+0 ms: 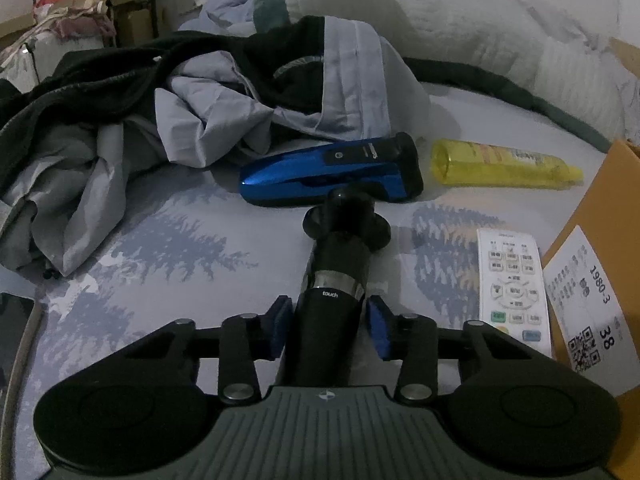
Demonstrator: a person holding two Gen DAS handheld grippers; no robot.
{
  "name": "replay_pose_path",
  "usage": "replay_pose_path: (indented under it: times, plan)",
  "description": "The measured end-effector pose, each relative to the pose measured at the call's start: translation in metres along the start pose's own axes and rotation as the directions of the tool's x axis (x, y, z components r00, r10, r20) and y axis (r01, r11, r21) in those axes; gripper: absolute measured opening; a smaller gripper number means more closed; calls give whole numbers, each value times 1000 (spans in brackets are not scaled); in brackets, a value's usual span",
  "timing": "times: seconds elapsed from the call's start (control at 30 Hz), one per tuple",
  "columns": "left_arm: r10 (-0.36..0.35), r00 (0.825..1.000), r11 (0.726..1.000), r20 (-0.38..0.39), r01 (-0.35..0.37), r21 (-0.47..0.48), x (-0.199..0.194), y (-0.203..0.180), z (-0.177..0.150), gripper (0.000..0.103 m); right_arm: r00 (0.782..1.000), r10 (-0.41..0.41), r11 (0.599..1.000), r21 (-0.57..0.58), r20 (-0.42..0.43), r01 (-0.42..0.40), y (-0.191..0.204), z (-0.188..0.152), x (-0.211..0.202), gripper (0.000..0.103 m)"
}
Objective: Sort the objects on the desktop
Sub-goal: 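Close the left gripper on the black stick and lift it, then carry the black stick with the left gripper over the cardboard box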
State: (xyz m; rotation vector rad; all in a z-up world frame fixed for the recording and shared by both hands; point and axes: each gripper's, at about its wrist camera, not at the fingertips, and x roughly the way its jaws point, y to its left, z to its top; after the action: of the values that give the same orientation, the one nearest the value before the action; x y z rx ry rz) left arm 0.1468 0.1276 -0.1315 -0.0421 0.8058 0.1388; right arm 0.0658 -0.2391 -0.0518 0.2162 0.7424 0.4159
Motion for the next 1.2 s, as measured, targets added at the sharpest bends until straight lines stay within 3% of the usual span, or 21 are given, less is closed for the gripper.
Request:
replay_pose_path:
  times: [0.47, 0.87, 1.2]
  plan:
    - [-8, 1000, 998, -30, 10, 58, -15, -1, -11, 34, 1000, -21, 1000, -22, 6, 21, 5, 2, 0, 103]
    - [-12, 999, 1000, -46, 13, 22, -38, 5, -23, 34, 999, -32, 999, -3, 8, 32, -2, 4, -2, 103]
    - [-9, 1000, 1000, -2, 9, -13, -70, 14, -26, 34, 1000, -24, 999, -23, 12, 25, 1, 3, -6, 103]
